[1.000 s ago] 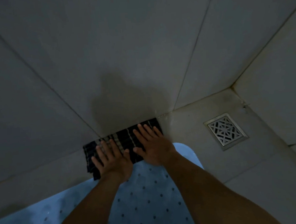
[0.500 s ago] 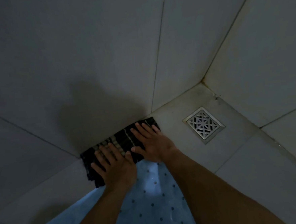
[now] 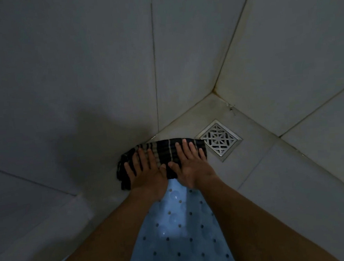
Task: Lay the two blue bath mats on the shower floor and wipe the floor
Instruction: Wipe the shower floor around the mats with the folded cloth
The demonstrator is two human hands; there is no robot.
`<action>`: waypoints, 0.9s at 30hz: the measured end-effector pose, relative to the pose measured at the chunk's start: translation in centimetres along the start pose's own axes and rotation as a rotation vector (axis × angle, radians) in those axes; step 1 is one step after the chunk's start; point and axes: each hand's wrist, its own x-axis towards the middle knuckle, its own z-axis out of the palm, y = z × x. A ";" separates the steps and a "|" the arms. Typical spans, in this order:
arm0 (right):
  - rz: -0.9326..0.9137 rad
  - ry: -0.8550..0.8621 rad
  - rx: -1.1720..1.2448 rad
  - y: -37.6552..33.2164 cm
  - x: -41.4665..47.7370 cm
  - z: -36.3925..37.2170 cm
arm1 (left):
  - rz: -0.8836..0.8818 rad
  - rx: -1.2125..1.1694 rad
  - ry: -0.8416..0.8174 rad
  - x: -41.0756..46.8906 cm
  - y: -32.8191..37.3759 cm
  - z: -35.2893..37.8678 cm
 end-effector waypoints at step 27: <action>0.599 0.200 0.346 3.7 -7.9 2.0 | 0.757 0.200 0.226 4.9 7.3 -0.5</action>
